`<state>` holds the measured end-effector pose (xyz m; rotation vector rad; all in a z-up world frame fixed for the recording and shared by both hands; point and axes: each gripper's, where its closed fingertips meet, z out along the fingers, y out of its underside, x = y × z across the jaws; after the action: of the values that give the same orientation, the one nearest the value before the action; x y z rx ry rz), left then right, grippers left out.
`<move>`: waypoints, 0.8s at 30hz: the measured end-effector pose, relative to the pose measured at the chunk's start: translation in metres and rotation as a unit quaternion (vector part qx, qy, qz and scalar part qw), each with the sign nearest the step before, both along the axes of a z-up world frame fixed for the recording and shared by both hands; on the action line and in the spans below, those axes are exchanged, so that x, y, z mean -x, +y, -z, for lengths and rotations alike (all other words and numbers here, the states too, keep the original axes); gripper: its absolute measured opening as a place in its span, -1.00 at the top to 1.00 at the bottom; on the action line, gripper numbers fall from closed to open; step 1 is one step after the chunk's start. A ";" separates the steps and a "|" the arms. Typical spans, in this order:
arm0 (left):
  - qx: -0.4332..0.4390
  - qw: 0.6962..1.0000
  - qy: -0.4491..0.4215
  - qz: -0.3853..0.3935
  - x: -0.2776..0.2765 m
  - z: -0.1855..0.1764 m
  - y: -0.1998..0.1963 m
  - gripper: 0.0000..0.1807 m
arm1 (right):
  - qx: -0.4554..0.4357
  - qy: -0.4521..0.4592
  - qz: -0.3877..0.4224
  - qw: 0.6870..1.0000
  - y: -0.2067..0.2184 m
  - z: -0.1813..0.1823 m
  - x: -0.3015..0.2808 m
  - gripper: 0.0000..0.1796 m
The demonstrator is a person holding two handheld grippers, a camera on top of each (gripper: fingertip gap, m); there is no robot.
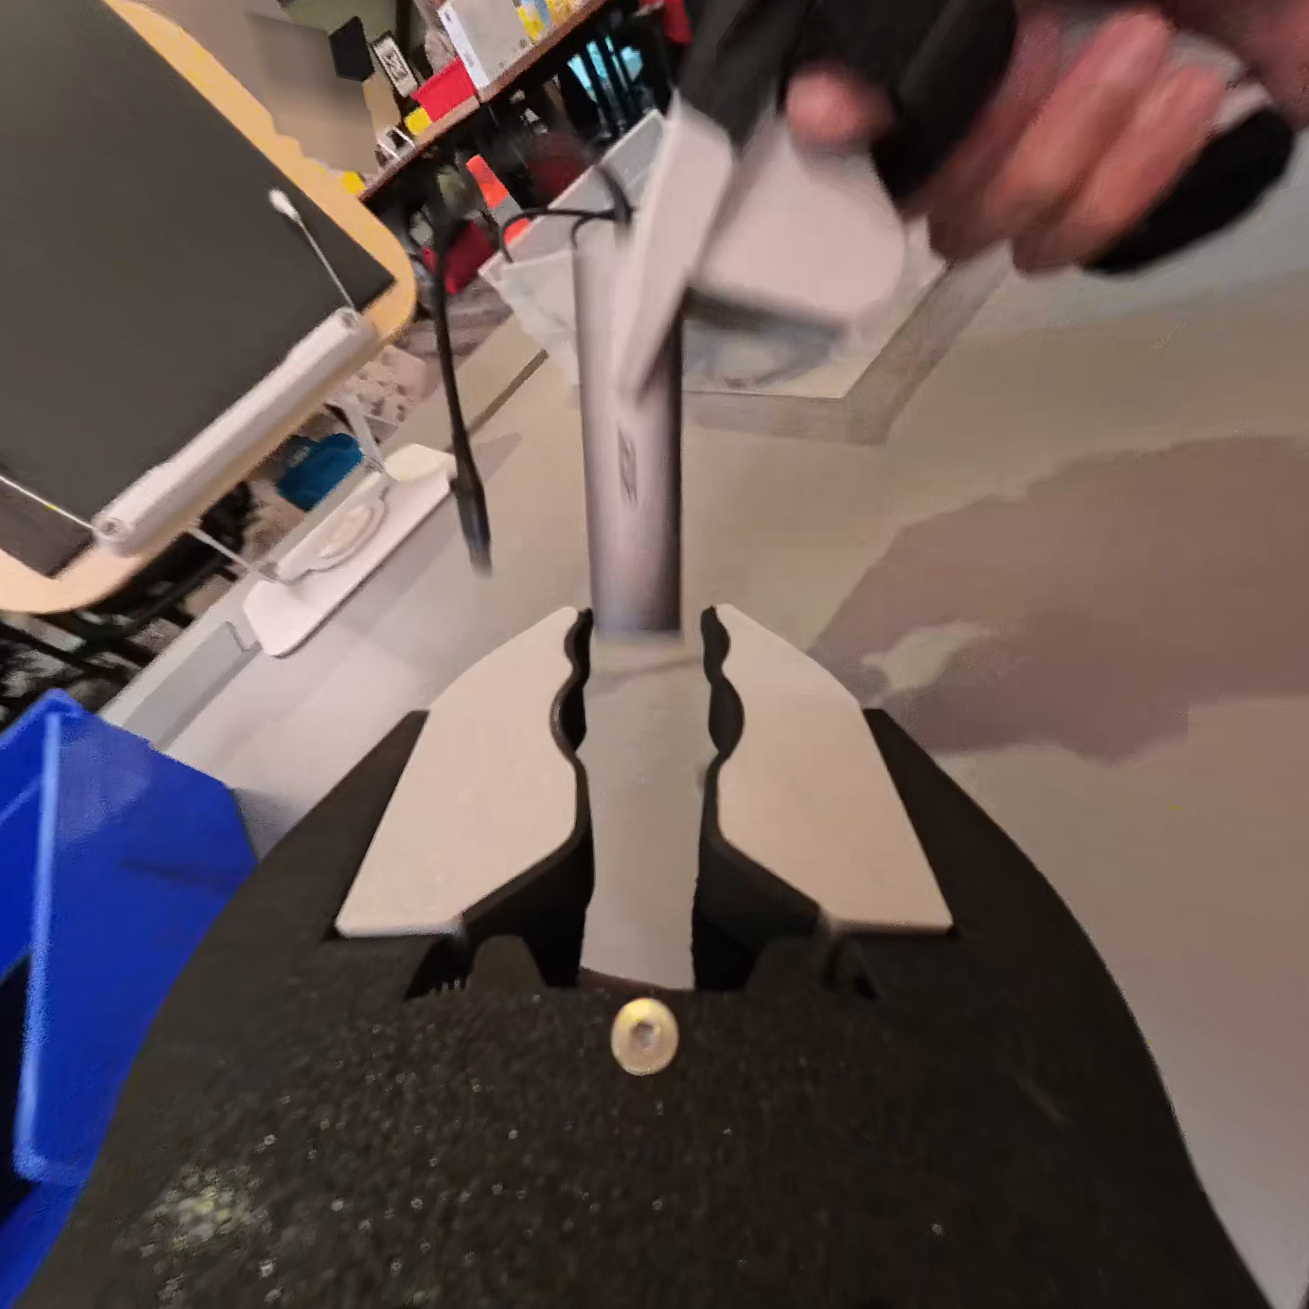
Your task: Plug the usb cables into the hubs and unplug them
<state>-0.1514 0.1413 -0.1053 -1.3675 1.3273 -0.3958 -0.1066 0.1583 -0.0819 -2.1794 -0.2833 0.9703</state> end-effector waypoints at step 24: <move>0.116 0.993 0.011 -0.014 0.004 0.029 0.014 0.80 | 0.195 -0.622 -0.097 0.752 0.091 -0.019 -0.335 0.81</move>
<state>-0.1557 0.1551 -0.1345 -1.5847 1.3093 -0.5306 0.2279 0.2494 -0.0626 -2.9183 -0.9917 -0.5844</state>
